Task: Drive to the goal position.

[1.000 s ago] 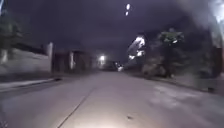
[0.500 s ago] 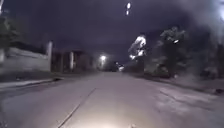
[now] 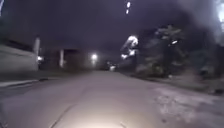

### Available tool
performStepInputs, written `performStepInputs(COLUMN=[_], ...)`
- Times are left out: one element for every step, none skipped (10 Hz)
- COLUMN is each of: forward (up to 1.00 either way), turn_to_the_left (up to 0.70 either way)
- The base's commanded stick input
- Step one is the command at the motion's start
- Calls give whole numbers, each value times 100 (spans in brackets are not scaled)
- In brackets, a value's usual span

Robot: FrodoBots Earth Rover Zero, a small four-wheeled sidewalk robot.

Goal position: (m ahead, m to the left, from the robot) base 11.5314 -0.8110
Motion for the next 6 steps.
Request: performStepInputs(forward=[70,70,70,70,70,70], turn_to_the_left=[0,0,0,0,0,0])
